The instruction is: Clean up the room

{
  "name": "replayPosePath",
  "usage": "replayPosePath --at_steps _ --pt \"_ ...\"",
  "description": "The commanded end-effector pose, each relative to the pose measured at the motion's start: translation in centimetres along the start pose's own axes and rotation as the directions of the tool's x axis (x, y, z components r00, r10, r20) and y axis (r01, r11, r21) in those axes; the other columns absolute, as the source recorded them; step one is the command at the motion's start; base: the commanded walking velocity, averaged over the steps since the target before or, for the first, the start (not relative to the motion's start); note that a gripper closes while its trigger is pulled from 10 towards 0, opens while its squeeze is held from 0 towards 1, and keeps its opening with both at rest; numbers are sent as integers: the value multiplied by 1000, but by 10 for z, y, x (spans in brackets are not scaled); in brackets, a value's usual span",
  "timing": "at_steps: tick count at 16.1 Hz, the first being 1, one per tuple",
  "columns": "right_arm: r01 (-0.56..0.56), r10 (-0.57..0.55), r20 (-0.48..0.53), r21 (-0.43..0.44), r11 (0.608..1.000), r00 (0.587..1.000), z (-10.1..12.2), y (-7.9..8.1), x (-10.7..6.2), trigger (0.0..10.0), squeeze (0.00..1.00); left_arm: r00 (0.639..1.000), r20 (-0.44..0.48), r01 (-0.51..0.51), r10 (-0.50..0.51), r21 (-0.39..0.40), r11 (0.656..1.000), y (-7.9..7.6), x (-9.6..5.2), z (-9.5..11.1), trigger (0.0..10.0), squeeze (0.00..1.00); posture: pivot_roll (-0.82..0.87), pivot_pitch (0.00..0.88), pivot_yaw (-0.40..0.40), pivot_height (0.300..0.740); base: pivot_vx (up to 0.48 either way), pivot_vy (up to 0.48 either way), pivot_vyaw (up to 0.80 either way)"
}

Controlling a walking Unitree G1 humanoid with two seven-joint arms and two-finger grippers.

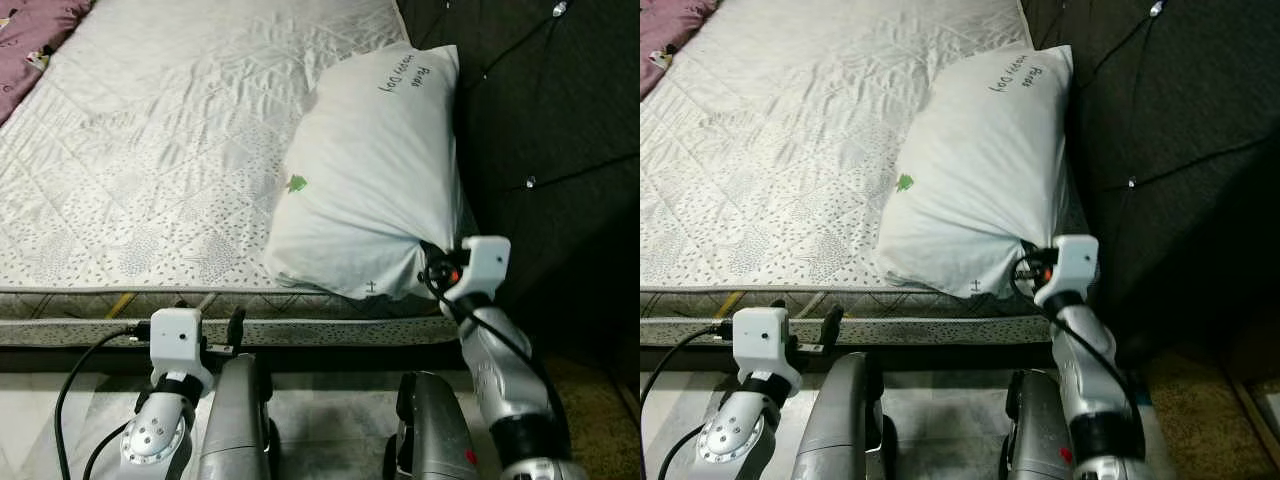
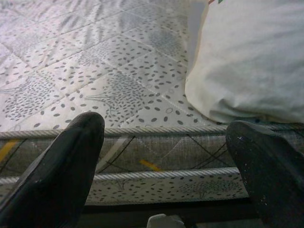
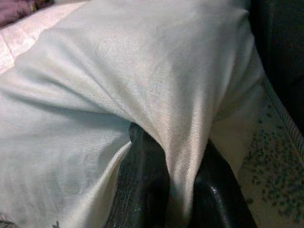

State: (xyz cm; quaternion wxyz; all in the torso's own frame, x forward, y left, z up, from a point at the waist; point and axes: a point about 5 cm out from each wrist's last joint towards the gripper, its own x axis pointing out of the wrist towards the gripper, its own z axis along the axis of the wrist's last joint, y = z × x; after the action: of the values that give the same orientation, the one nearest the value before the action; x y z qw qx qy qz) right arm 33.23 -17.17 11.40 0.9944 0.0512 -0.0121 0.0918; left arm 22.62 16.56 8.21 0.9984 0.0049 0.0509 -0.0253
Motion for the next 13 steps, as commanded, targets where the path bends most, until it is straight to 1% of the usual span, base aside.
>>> replayPosePath --at_steps 1,2,3,4,5,6,8,9,10,11,12,13 --pt "-27 27 14 -20 999 1000 12 0 8 0 0 1000 -9 -13 13 -3 1000 2 -5 0 10000 0 103 249 31 570 0 0 0" --pt "-76 78 8 -90 993 997 26 -3 24 0 0 1000 -13 -25 25 -6 1000 3 -7 0 10000 0 105 256 24 570 0 0 0" --pt "-106 106 -10 -143 984 994 38 -7 37 0 0 999 -16 -33 33 -7 999 4 -8 -1 10000 0 108 266 11 570 0 0 0" --pt "-102 104 -2 -176 979 995 56 -14 50 0 0 999 -16 -41 41 -9 999 4 -10 0 10000 0 111 269 1 570 0 0 0" --pt "-86 92 19 -230 969 996 85 -25 62 0 0 998 -23 -61 61 -15 998 4 -13 -2 10000 0 122 270 -19 570 0 0 0" --pt "-65 73 24 -251 966 997 94 -31 64 0 0 997 -28 -68 67 -18 998 4 -15 -2 10000 0 125 269 -21 570 0 0 0" --pt "30 -22 33 -274 961 999 118 -55 65 0 0 996 -22 -89 88 -11 996 8 -19 -1 10000 0 137 262 -36 570 0 0 0" --pt "86 -78 37 -304 949 996 131 -68 64 0 0 994 -24 -102 102 -6 995 11 -21 -2 10000 0 139 259 -42 570 0 0 0" --pt "101 -93 39 -325 941 995 135 -72 63 0 0 994 -24 -105 104 -4 995 12 -20 -2 10000 0 139 259 -42 570 0 0 0" --pt "150 -144 43 -354 923 989 142 -83 60 0 0 994 -24 -107 107 -3 994 13 -20 -2 10000 0 139 254 -40 570 0 0 0" --pt "193 -189 48 -366 910 981 146 -93 56 0 0 994 -21 -106 106 0 994 12 -19 -1 10000 0 138 252 -37 570 0 0 0" --pt "210 -207 48 -355 911 977 146 -100 52 0 0 995 -18 -103 103 1 995 11 -17 0 10000 0 135 245 -35 570 0 0 0"
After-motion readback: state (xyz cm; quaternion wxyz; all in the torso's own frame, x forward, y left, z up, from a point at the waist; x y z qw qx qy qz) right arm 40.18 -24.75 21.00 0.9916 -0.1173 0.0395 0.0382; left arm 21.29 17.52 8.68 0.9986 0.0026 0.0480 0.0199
